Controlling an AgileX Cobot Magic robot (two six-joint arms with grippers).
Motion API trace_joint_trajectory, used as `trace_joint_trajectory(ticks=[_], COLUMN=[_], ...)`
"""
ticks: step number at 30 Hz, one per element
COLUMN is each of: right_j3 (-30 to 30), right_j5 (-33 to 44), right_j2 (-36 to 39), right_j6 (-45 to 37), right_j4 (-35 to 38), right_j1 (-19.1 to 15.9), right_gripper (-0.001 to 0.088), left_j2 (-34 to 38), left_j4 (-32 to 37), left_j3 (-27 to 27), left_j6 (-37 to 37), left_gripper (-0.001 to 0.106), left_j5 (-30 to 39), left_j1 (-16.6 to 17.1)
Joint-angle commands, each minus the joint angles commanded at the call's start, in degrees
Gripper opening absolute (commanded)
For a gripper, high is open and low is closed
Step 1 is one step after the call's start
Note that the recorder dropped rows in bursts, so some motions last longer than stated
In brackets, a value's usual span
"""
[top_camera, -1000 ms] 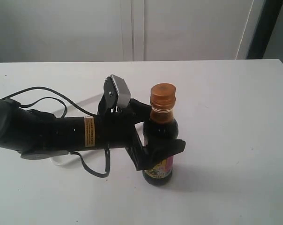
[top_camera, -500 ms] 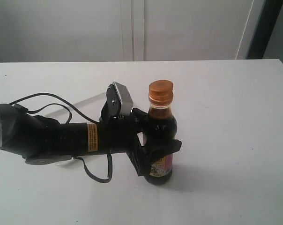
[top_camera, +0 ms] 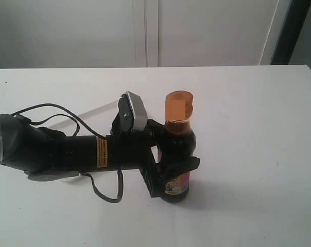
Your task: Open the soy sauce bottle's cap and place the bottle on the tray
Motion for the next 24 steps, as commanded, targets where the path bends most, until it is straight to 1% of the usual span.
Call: trace_joint_trajectory(ticks=[2, 5, 9, 10, 12, 15, 17, 21, 24], right_j3=[0.0, 0.0, 0.0, 0.0, 0.0, 0.0, -0.4, -4.0, -6.3], right_j5=[-4.0, -11.6, -20.9, -22.9, -27.2, -30.3, -28.7, -19.2, -17.3], right_j2=[0.0, 0.0, 0.0, 0.0, 0.0, 0.0, 0.0, 0.2, 3.9], right_j6=[3.6, 12.9, 24.5, 24.4, 20.8, 10.5, 4.7, 1.8, 0.5], right_j4=[0.2, 2.4, 3.1, 2.9, 2.9, 2.9, 2.9, 2.9, 2.9], right_j1=[0.0, 0.0, 0.0, 0.0, 0.0, 0.0, 0.0, 0.0, 0.0], right_gripper=[0.0, 0.0, 0.0, 0.0, 0.0, 0.0, 0.0, 0.0, 0.0], left_j2=[0.0, 0.0, 0.0, 0.0, 0.0, 0.0, 0.0, 0.0, 0.0], left_j4=[0.1, 0.2, 0.2, 0.2, 0.2, 0.2, 0.2, 0.2, 0.2], left_j3=[0.0, 0.0, 0.0, 0.0, 0.0, 0.0, 0.0, 0.0, 0.0], left_j6=[0.0, 0.0, 0.0, 0.0, 0.0, 0.0, 0.0, 0.4, 0.6], left_gripper=[0.0, 0.0, 0.0, 0.0, 0.0, 0.0, 0.0, 0.0, 0.0], left_j5=[0.0, 0.0, 0.0, 0.0, 0.0, 0.0, 0.0, 0.0, 0.0], left_j1=[0.0, 0.0, 0.0, 0.0, 0.0, 0.0, 0.0, 0.0, 0.0])
